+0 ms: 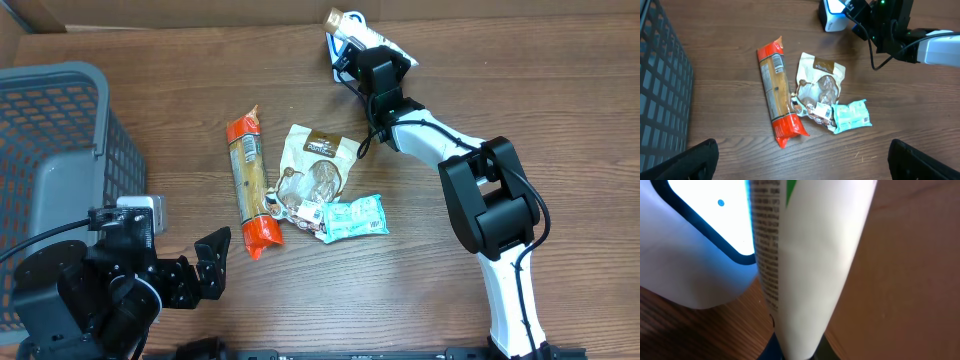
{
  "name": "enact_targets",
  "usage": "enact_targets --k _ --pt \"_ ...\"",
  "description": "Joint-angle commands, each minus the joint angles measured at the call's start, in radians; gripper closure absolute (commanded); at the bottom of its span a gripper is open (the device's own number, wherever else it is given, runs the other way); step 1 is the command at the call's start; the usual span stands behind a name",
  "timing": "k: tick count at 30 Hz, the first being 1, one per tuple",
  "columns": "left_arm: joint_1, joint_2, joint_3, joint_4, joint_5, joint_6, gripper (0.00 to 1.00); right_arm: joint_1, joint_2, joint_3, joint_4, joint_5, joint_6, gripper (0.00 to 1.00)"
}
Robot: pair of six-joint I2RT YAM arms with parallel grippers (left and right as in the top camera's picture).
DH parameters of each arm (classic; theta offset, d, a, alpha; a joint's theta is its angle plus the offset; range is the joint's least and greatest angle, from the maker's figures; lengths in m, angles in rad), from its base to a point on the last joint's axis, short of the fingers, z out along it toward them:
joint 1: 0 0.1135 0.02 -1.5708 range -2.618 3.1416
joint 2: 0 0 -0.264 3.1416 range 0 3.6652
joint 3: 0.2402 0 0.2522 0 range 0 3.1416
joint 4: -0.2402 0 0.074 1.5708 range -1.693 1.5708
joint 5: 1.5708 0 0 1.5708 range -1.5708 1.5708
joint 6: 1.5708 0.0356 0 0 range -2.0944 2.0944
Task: Scan the item barcode
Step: 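Lift the tube and hold its barcode against the white scanner, then carry the tube right and drop it on the table's right side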
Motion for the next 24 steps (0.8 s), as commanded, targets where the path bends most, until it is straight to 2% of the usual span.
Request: enact_targets --k 1,5,8,14,18,24 --pt "0.003 0.0 0.011 0.003 -0.006 0.015 0.0 -0.007 -0.014 0.04 0.027 0.023 0.011 0.96" --pt "0.003 0.0 0.011 0.003 -0.006 0.015 0.0 -0.003 -0.018 0.047 0.028 0.058 0.026 0.97" --pt "0.003 0.0 0.011 0.003 -0.006 0.015 0.0 -0.001 -0.05 0.052 0.018 0.076 0.115 0.97" --pt "0.003 0.0 0.011 0.003 -0.006 0.015 0.01 -0.003 -0.22 0.052 -0.22 -0.068 0.303 0.97" --pt "0.003 0.0 0.011 0.003 -0.006 0.015 0.01 -0.013 -0.385 0.052 -0.446 -0.266 0.515 0.97" --pt "0.003 0.0 0.011 0.003 -0.006 0.015 0.0 -0.096 -0.658 0.051 -0.733 -0.741 0.886 0.96"
